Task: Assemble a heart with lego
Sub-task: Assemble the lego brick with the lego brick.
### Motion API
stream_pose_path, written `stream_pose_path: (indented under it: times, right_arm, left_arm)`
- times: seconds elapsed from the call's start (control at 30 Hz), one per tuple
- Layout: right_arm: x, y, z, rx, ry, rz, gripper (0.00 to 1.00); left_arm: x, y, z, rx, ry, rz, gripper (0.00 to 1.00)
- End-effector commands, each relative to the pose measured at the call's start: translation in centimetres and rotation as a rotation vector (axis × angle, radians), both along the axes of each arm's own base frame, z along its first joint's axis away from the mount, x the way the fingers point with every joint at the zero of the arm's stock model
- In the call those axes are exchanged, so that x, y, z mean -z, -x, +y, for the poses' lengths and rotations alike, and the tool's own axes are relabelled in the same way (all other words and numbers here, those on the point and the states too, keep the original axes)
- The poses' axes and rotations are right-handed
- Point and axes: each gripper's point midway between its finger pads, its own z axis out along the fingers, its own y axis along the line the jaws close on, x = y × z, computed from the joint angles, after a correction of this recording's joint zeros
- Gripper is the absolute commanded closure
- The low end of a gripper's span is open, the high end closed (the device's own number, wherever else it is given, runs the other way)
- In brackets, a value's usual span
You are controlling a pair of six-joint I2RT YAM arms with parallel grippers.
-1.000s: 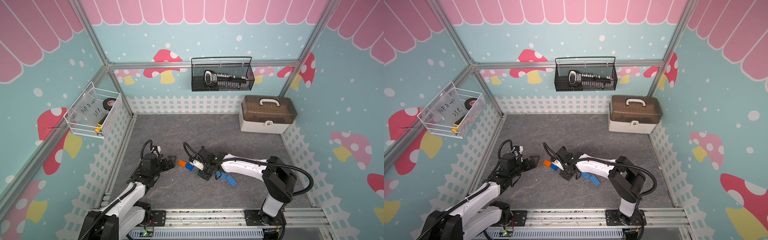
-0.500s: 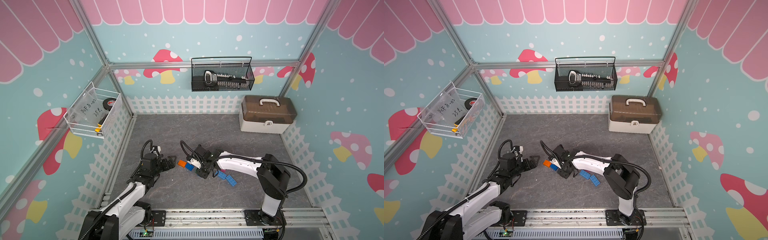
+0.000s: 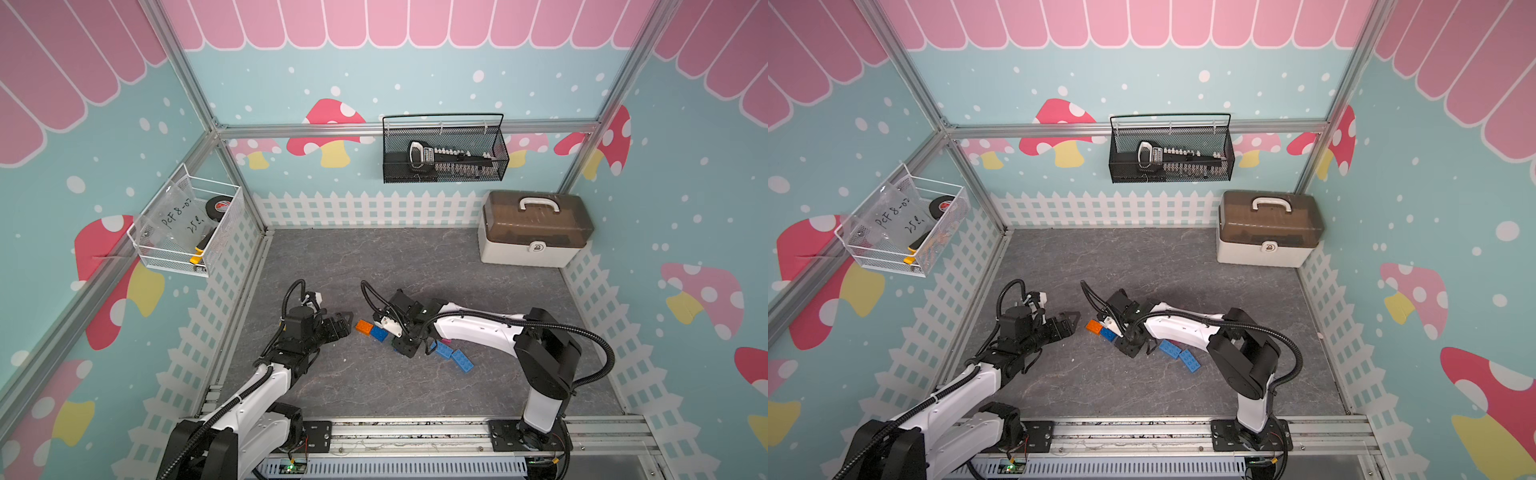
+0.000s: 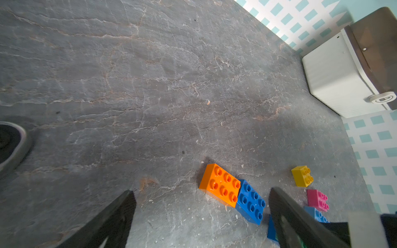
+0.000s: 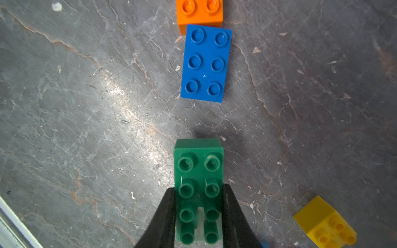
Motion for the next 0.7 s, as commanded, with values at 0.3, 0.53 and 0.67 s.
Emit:
stream_pose_path:
  times: [0.3,0.53,0.67]
  right_arm:
    - [2.4,1.3,-4.1,0.029,0.182,0.043,0.76]
    - [1.9,1.3,-2.8,0.018,0.165,0.030,0.76]
    - [2.2,1.2,-2.8,0.018,0.180,0.029,0.76]
  left_arm:
    - [-1.2,-0.7,-0.1,0.005,0.002,-0.033,0.04]
    - [-1.1,-0.7,0.0,0.003,-0.001,-0.033,0.04]
    - [-1.1,-0.7,-0.1,0.005,-0.002,-0.031,0.04]
